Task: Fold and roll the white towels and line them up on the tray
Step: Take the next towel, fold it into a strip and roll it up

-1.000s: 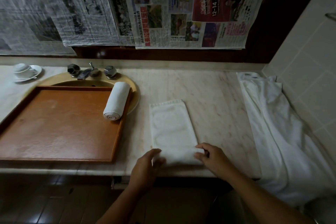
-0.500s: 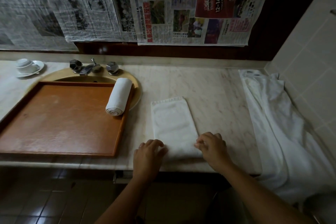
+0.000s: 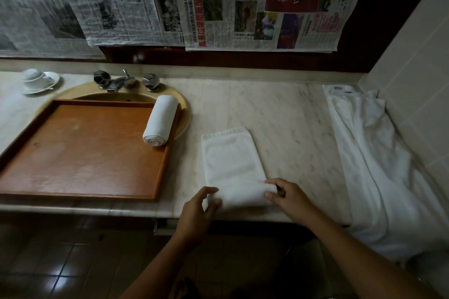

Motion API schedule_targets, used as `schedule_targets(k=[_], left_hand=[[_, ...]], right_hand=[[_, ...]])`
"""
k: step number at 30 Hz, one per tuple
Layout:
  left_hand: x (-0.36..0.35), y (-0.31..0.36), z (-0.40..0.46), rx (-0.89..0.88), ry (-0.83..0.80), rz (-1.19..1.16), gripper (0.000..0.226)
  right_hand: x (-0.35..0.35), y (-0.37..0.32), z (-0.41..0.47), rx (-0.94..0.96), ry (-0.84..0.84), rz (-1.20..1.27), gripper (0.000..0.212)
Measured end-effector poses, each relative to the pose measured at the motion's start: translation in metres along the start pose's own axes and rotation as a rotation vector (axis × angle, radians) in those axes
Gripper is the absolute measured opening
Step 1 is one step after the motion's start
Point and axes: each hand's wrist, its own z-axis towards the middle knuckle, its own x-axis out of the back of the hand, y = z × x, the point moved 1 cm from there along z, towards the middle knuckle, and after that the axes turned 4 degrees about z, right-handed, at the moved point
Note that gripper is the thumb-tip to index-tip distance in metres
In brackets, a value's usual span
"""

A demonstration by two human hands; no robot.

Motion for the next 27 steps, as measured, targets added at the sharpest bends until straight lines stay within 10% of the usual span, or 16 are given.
schedule_targets(k=[8, 14, 20, 27], left_hand=[[0.008, 0.007, 0.022, -0.018, 0.092, 0.343, 0.038], [0.003, 0.004, 0.01, -0.332, 0.153, 0.659, 0.03], [-0.001, -0.006, -0.011, -0.335, 0.101, 0.426, 0.043], [0.0, -0.01, -0.006, -0.008, 0.017, -0.011, 0.039]], right_hand=[[0.006, -0.02, 0.027, -0.161, 0.04, -0.151, 0.039], [-0.009, -0.019, 0.006, 0.232, 0.218, -0.477, 0.018], [-0.013, 0.017, -0.023, 0.173, 0.073, -0.258, 0.049], [-0.009, -0.002, -0.016, 0.043, 0.016, 0.045, 0.025]])
